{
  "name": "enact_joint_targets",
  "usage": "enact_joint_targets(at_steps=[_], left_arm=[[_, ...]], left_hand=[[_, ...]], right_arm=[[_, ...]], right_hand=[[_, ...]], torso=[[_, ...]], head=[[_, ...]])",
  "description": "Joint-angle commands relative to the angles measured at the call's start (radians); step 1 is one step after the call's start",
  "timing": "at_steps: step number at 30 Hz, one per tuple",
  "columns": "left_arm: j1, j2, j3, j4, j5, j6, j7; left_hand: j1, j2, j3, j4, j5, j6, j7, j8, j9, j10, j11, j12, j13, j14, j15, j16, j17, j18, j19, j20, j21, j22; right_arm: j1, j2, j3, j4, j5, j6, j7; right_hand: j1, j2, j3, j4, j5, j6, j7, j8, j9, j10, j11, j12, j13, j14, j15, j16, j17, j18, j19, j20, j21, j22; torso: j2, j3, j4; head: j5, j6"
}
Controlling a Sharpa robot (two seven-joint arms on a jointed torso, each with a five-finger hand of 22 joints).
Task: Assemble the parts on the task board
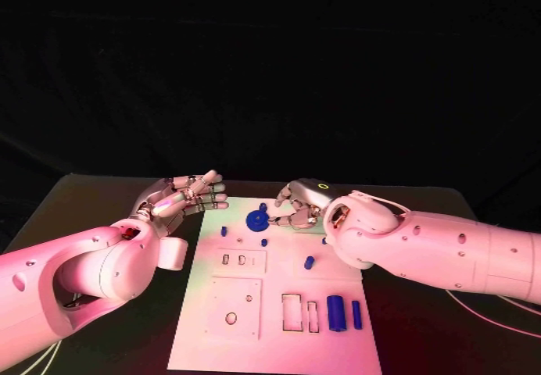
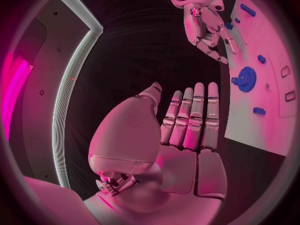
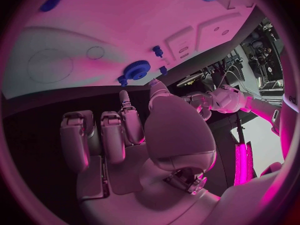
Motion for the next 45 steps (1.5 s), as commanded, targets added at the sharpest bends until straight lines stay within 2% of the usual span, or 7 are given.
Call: enact_joint_targets(at_steps=[1,5,9,17,22,35,45], left_arm=[[0.002,-0.004,0.001,0.000,0.000,0.015,0.003],[0.002,-0.006,0.001,-0.002,0.000,0.015,0.003],[0.002,-0.004,0.000,-0.006,0.000,0.018,0.003],[0.002,0.001,0.000,-0.016,0.000,0.020,0.002],[0.002,0.004,0.000,-0.021,0.000,0.020,0.001],[0.002,0.005,0.000,-0.028,0.000,0.019,0.001],[0.002,0.006,0.000,-0.028,0.000,0.020,0.000]], left_hand=[[0.004,0.005,-0.004,0.001,0.001,0.001,0.002,-0.006,-0.001,-0.002,0.005,-0.003,-0.001,0.002,0.003,-0.003,0.001,0.009,-0.006,0.000,0.005,0.001],[0.004,0.004,-0.005,0.000,0.001,0.001,0.002,-0.007,-0.001,-0.002,0.005,-0.004,-0.001,0.001,0.003,-0.004,0.002,0.008,-0.007,0.000,0.005,0.001],[0.004,0.004,-0.005,0.000,0.001,0.001,0.002,-0.007,-0.001,-0.002,0.005,-0.004,-0.001,0.001,0.003,-0.004,0.002,0.008,-0.007,0.000,0.005,0.001],[0.009,0.003,-0.006,-0.003,0.001,0.002,0.001,-0.008,-0.001,-0.002,0.005,-0.006,-0.001,0.000,0.003,-0.006,0.002,0.008,-0.011,0.000,0.006,0.002],[0.010,0.003,-0.006,-0.004,0.001,0.003,0.001,-0.009,-0.001,-0.001,0.005,-0.006,-0.001,0.000,0.003,-0.007,0.002,0.008,-0.012,0.000,0.006,0.002],[0.012,0.003,-0.006,-0.005,0.001,0.002,0.002,-0.010,-0.001,-0.002,0.005,-0.007,-0.001,0.000,0.004,-0.007,0.003,0.008,-0.013,0.000,0.007,0.003],[0.012,0.003,-0.006,-0.005,0.001,0.002,0.002,-0.010,-0.001,-0.002,0.005,-0.007,-0.001,0.000,0.004,-0.007,0.003,0.008,-0.013,0.000,0.007,0.003]], right_arm=[[0.015,-0.073,0.002,0.044,0.138,-0.001,0.085],[0.027,-0.172,0.003,0.062,0.243,0.080,0.139],[0.030,-0.242,0.003,0.045,0.286,0.124,0.214],[0.014,-0.319,-0.001,-0.006,0.307,0.097,0.302],[0.001,-0.333,-0.003,-0.019,0.315,0.081,0.319],[-0.041,-0.314,-0.005,-0.039,0.308,0.063,0.312],[-0.058,-0.291,-0.005,-0.048,0.306,0.051,0.302]], right_hand=[[0.023,-0.010,-0.005,-0.011,-0.013,0.014,0.000,-0.006,0.000,-0.001,-0.004,-0.004,0.045,0.104,-0.006,0.006,0.263,-0.005,0.059,-0.007,-0.009,0.216],[0.069,-0.016,-0.006,-0.030,-0.029,0.019,-0.002,-0.013,-0.002,-0.012,-0.006,-0.016,0.032,0.099,-0.008,-0.003,0.245,0.001,0.041,-0.009,-0.029,0.198],[0.132,-0.007,0.002,-0.057,-0.038,0.023,-0.001,-0.023,-0.005,-0.037,-0.007,-0.041,0.003,0.082,-0.010,-0.035,0.185,0.015,0.002,-0.011,-0.075,0.158],[0.175,-0.014,-0.002,-0.074,-0.008,0.028,-0.001,-0.030,-0.007,-0.044,-0.008,-0.050,-0.007,0.080,-0.012,-0.041,0.177,0.018,-0.006,-0.013,-0.089,0.149],[0.179,-0.017,-0.006,-0.073,0.006,0.023,0.000,-0.036,-0.009,-0.043,-0.007,-0.050,-0.006,0.083,-0.012,-0.038,0.184,0.017,-0.001,-0.013,-0.086,0.153],[0.181,-0.020,-0.012,-0.071,0.029,0.022,0.001,-0.041,-0.011,-0.040,-0.006,-0.050,-0.004,0.087,-0.011,-0.031,0.197,0.015,0.005,-0.013,-0.080,0.159],[0.191,-0.017,-0.010,-0.073,0.041,0.024,0.001,-0.042,-0.011,-0.039,-0.007,-0.049,-0.004,0.087,-0.011,-0.029,0.199,0.014,0.007,-0.013,-0.079,0.161]], torso=[[-0.001,0.0016,-0.0032],[-0.003,0.0036,-0.0119],[-0.005,0.0085,-0.0164],[-0.004,0.0165,-0.0159],[-0.003,0.0181,-0.0150],[-0.003,0.0167,-0.0151],[-0.004,0.0163,-0.0149]], head=[[-0.003,-0.001],[0.000,0.004],[-0.009,0.002],[-0.018,0.004],[-0.019,0.003],[-0.013,-0.003],[-0.019,-0.009]])
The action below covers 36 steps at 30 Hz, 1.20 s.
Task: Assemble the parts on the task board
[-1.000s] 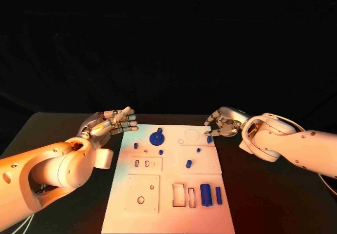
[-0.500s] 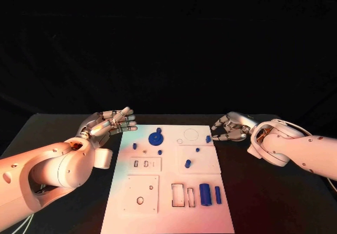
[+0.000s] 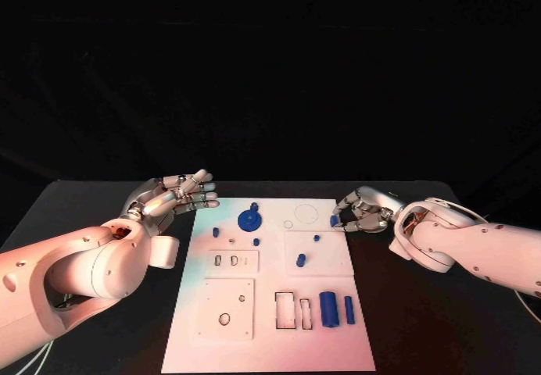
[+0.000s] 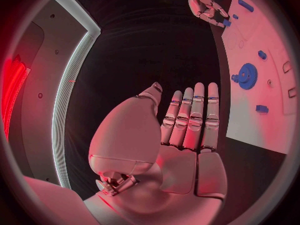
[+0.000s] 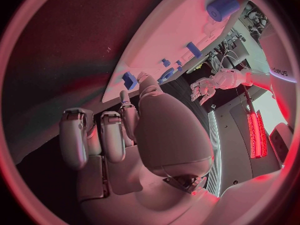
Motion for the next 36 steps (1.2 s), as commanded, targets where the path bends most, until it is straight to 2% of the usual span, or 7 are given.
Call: enact_joint_targets(at_steps=[1,15,24,36], left_arm=[[0.002,0.003,0.001,0.001,0.000,0.018,0.003],[0.002,0.002,0.001,0.001,0.000,0.019,0.001],[0.002,0.002,0.001,0.001,0.000,0.020,0.000],[0.002,0.002,0.001,0.001,0.000,0.021,-0.002]], left_hand=[[0.009,-0.001,-0.004,-0.003,0.001,0.002,0.002,-0.007,-0.001,-0.002,0.005,-0.004,-0.001,0.000,0.004,-0.004,0.002,0.008,-0.007,0.000,0.007,0.001],[0.010,0.000,-0.004,-0.003,0.001,0.002,0.004,-0.008,-0.001,-0.002,0.006,-0.005,-0.001,0.000,0.004,-0.004,0.002,0.008,-0.008,0.001,0.008,0.002],[0.010,0.000,-0.004,-0.003,0.001,0.001,0.004,-0.009,-0.001,-0.003,0.007,-0.006,-0.001,0.000,0.004,-0.005,0.003,0.008,-0.009,0.001,0.009,0.002],[0.010,0.000,-0.005,-0.003,0.001,0.001,0.005,-0.009,-0.001,-0.003,0.007,-0.006,-0.001,0.000,0.004,-0.005,0.003,0.008,-0.009,0.001,0.009,0.002]], right_arm=[[-0.003,0.008,0.000,-0.004,-0.005,-0.012,0.000],[-0.008,0.029,0.000,-0.025,-0.014,-0.028,-0.018],[-0.011,0.039,0.000,-0.033,-0.017,-0.022,-0.020],[-0.016,0.044,0.000,-0.033,-0.026,-0.024,-0.023]], right_hand=[[0.012,-0.001,-0.004,-0.002,0.007,0.004,0.000,-0.005,-0.002,-0.001,0.002,-0.005,0.001,0.086,-0.005,0.006,0.199,0.014,0.011,-0.002,0.003,0.161],[0.034,0.019,0.010,-0.007,0.004,0.015,-0.001,-0.004,-0.001,0.005,0.001,0.000,0.008,0.088,-0.006,0.010,0.206,0.011,0.019,-0.003,0.012,0.170],[0.074,0.041,0.049,-0.023,-0.077,0.040,-0.006,-0.002,-0.002,0.014,-0.004,0.006,0.016,0.090,-0.010,0.014,0.213,0.009,0.028,-0.006,0.020,0.179],[0.084,0.041,0.061,-0.029,-0.090,0.046,-0.007,-0.002,-0.003,0.021,-0.005,0.011,0.024,0.091,-0.011,0.017,0.219,0.007,0.033,-0.007,0.026,0.184]], torso=[[-0.001,-0.0002,0.0001],[0.000,0.0001,-0.0009],[0.000,0.0008,-0.0009],[0.000,0.0001,-0.0009]], head=[[-0.001,-0.003],[0.004,-0.003],[0.005,-0.004],[0.002,-0.004]])
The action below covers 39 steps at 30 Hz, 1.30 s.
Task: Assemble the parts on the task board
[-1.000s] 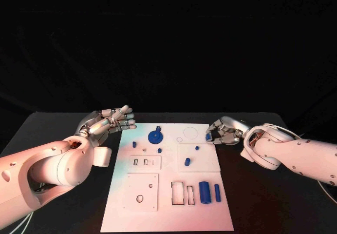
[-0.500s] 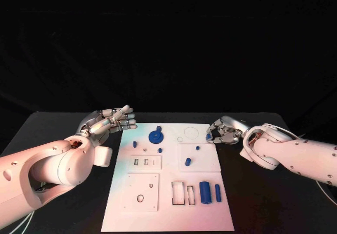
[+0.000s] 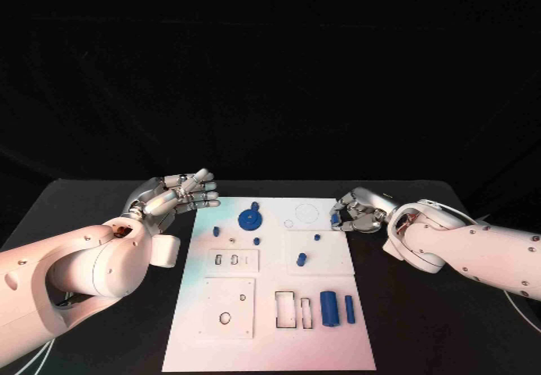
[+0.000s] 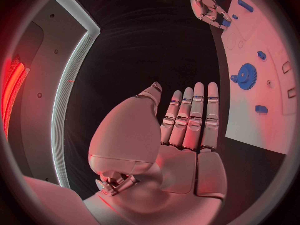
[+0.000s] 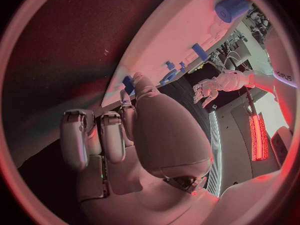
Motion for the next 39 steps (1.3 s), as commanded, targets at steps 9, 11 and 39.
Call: enact_joint_targets(at_steps=[9,11,39], left_arm=[[0.002,0.001,0.001,0.002,0.000,0.020,0.001],[0.002,0.001,0.001,0.002,0.000,0.020,0.000],[0.001,0.011,-0.001,-0.017,0.001,0.025,-0.006]], left_hand=[[0.009,0.001,-0.005,-0.003,0.001,0.001,0.005,-0.006,-0.002,-0.003,0.007,-0.007,-0.001,0.000,0.005,-0.006,0.002,0.008,-0.010,0.001,0.005,0.002],[0.009,0.001,-0.005,-0.003,0.001,0.001,0.005,-0.006,-0.002,-0.003,0.007,-0.007,-0.001,0.000,0.005,-0.006,0.002,0.008,-0.010,0.001,0.005,0.002],[0.008,0.001,-0.007,-0.002,0.001,0.000,0.007,-0.008,-0.002,-0.004,0.008,-0.009,-0.001,0.000,0.005,-0.007,0.002,0.008,-0.012,0.001,0.007,0.003]], right_arm=[[-0.002,0.001,0.000,0.002,-0.018,-0.005,-0.009],[-0.002,0.001,0.000,0.003,-0.018,-0.007,-0.008],[0.026,0.026,0.007,0.194,-0.096,-0.089,-0.196]], right_hand=[[0.020,0.013,0.031,-0.003,-0.014,0.055,-0.017,0.021,0.007,0.017,-0.012,0.013,0.026,0.096,-0.017,0.009,0.224,0.005,0.036,-0.009,0.014,0.192],[0.023,0.020,0.044,-0.006,-0.031,0.073,-0.026,0.033,0.012,0.019,-0.021,0.015,0.028,0.096,-0.023,0.010,0.225,0.004,0.038,-0.014,0.016,0.195],[-0.036,0.029,0.140,0.010,-0.034,0.075,-0.046,0.081,0.042,0.036,-0.038,0.022,0.044,0.102,-0.040,0.022,0.247,-0.009,0.071,-0.034,0.058,0.230]], torso=[[0.000,-0.0002,0.0003],[0.000,-0.0002,0.0002],[-0.011,-0.0006,-0.0028]], head=[[0.000,-0.003],[0.000,-0.004],[0.013,-0.008]])
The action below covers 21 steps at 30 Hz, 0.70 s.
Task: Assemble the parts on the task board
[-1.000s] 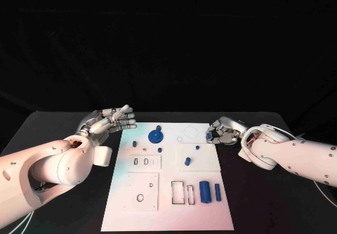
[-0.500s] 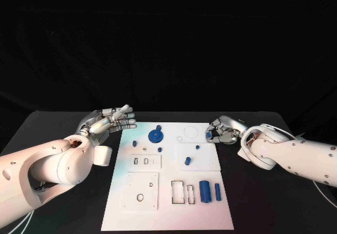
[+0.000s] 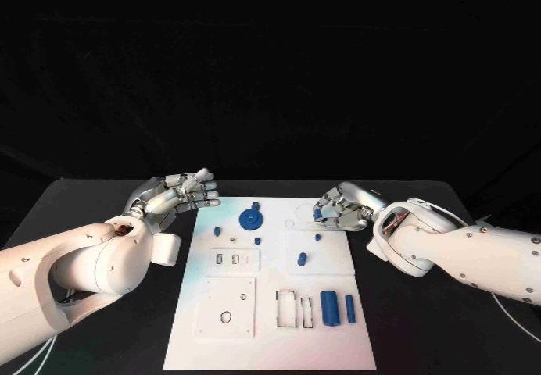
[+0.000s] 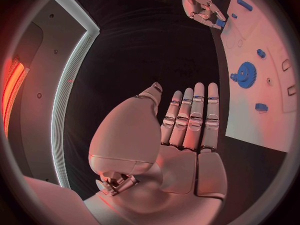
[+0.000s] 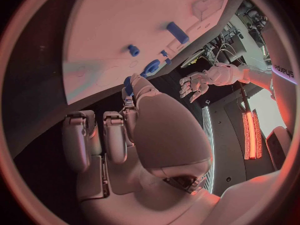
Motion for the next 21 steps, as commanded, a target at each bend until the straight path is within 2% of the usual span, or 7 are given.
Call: enact_joint_targets(at_steps=[1,2,10,15,18,21], left_arm=[[0.001,0.007,0.000,-0.003,0.001,0.022,0.002],[0.001,0.009,0.000,-0.005,0.001,0.022,0.002],[0.000,0.022,-0.001,-0.019,0.001,0.024,0.003],[0.000,0.030,-0.002,-0.026,0.001,0.025,0.004],[-0.001,0.031,-0.002,-0.029,0.001,0.025,0.003],[-0.001,0.033,-0.002,-0.030,0.001,0.025,0.003]], left_hand=[[0.008,0.002,-0.008,-0.001,0.001,0.000,0.007,-0.005,-0.001,0.000,0.005,-0.006,-0.001,0.000,0.005,-0.007,0.002,0.008,-0.005,0.001,0.007,0.001],[0.008,0.002,-0.008,-0.001,0.001,0.000,0.007,-0.005,-0.001,0.000,0.005,-0.006,-0.001,0.000,0.005,-0.007,0.002,0.008,-0.005,0.001,0.007,0.001],[0.008,0.002,-0.008,-0.001,0.001,0.000,0.007,-0.005,-0.001,0.000,0.005,-0.006,-0.001,0.000,0.005,-0.007,0.002,0.008,-0.005,0.001,0.007,0.001],[0.008,0.002,-0.008,-0.001,0.001,0.000,0.007,-0.005,-0.001,0.000,0.005,-0.006,-0.001,0.000,0.005,-0.007,0.002,0.008,-0.005,0.001,0.007,0.001],[0.008,0.002,-0.008,-0.001,0.001,0.000,0.006,-0.005,-0.001,0.000,0.005,-0.006,-0.001,0.000,0.006,-0.008,0.002,0.008,-0.006,0.001,0.008,0.002],[0.008,0.002,-0.008,-0.001,0.001,0.000,0.006,-0.005,-0.001,0.000,0.005,-0.006,-0.001,0.000,0.006,-0.008,0.002,0.008,-0.006,0.001,0.008,0.002]], right_arm=[[0.003,0.024,0.000,0.038,-0.091,-0.003,-0.117],[0.003,0.033,0.000,0.046,-0.104,-0.001,-0.129],[0.002,0.144,-0.004,0.073,-0.220,0.033,-0.213],[-0.007,0.220,-0.012,0.067,-0.288,0.057,-0.259],[-0.014,0.255,-0.016,0.056,-0.318,0.066,-0.273],[-0.018,0.276,-0.019,0.049,-0.333,0.073,-0.280]], right_hand=[[-0.027,-0.006,0.001,0.016,0.006,-0.003,-0.004,0.031,0.034,0.001,-0.002,0.005,0.040,0.102,-0.004,0.005,0.247,-0.010,0.073,-0.006,0.010,0.233],[-0.029,-0.007,0.001,0.018,0.007,-0.003,-0.004,0.032,0.034,0.001,-0.002,0.006,0.041,0.102,-0.004,0.005,0.248,-0.011,0.075,-0.006,0.013,0.235],[-0.036,-0.010,0.004,0.022,0.003,0.000,-0.007,0.036,0.037,0.007,-0.004,0.011,0.047,0.103,-0.005,0.006,0.250,-0.013,0.082,-0.006,0.021,0.241],[-0.039,-0.012,0.005,0.023,0.002,-0.001,-0.007,0.037,0.037,0.006,-0.004,0.009,0.045,0.103,-0.006,0.006,0.249,-0.013,0.082,-0.007,0.021,0.242],[-0.041,-0.013,0.005,0.024,0.002,-0.002,-0.007,0.037,0.037,0.006,-0.004,0.009,0.045,0.103,-0.006,0.006,0.249,-0.013,0.082,-0.007,0.022,0.242],[-0.043,-0.014,0.005,0.025,0.002,-0.002,-0.007,0.037,0.037,0.006,-0.004,0.010,0.046,0.103,-0.006,0.006,0.249,-0.013,0.082,-0.007,0.022,0.242]], torso=[[-0.007,0.0003,-0.0016],[-0.008,0.0005,-0.0015],[-0.017,0.0019,-0.0025],[-0.017,0.0007,0.0006],[-0.016,0.0013,-0.0033],[-0.015,0.0012,-0.0031]], head=[[0.010,-0.007],[0.011,-0.008],[0.050,-0.026],[0.052,-0.030],[0.058,-0.030],[0.062,-0.031]])
